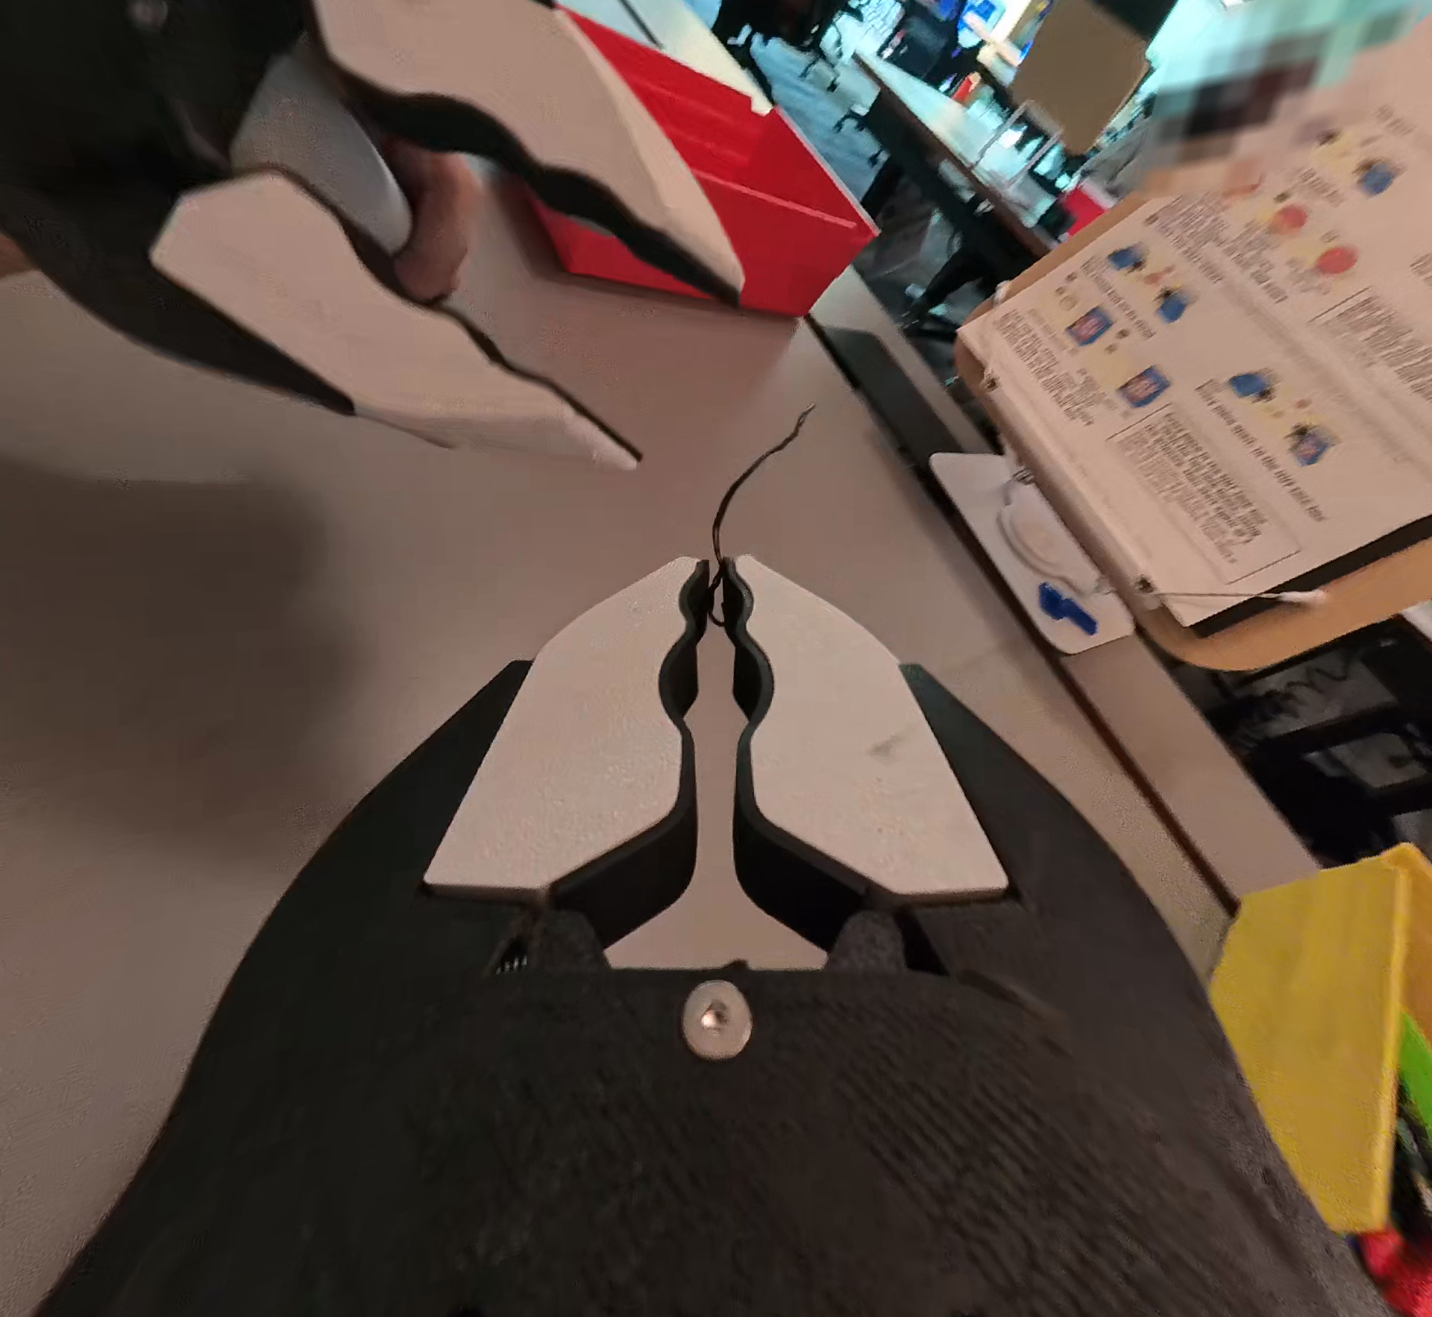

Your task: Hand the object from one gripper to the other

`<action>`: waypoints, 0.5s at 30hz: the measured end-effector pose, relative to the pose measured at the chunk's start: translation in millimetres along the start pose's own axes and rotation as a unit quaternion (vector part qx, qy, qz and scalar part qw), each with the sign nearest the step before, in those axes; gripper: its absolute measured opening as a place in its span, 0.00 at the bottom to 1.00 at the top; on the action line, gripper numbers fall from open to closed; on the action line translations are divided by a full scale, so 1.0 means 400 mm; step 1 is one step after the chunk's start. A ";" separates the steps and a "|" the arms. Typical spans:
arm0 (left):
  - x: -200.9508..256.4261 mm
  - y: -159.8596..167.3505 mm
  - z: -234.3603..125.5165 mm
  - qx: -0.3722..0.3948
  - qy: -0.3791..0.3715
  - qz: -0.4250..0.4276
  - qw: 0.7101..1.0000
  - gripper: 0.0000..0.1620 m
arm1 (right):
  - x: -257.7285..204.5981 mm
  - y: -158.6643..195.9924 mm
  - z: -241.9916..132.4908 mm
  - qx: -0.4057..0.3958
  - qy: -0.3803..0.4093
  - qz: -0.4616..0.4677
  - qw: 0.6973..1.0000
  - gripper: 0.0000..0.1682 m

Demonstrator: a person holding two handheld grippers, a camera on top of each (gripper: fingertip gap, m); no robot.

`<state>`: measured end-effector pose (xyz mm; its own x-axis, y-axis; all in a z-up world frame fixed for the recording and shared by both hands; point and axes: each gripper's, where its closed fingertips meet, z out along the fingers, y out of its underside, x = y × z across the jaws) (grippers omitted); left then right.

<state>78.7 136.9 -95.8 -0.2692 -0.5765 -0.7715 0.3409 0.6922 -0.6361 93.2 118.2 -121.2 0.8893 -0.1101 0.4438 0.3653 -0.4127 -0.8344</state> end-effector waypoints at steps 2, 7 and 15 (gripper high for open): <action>0.033 0.015 0.005 -0.037 -0.005 0.159 0.987 0.19 | -0.018 0.004 0.002 -0.001 -0.034 0.043 0.998 0.02; 0.068 0.023 0.026 -0.056 -0.030 0.284 0.957 0.13 | -0.042 -0.012 -0.009 0.030 -0.105 0.150 0.983 0.02; 0.071 0.023 0.036 -0.065 -0.055 0.319 0.944 0.01 | -0.043 -0.007 -0.008 0.030 -0.118 0.177 0.977 0.02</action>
<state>87.1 120.6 -123.6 0.0510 -0.0615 -0.9968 0.2859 0.9572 -0.0444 76.0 118.4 -125.6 0.9989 -0.0211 0.0414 0.0320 -0.3314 -0.9429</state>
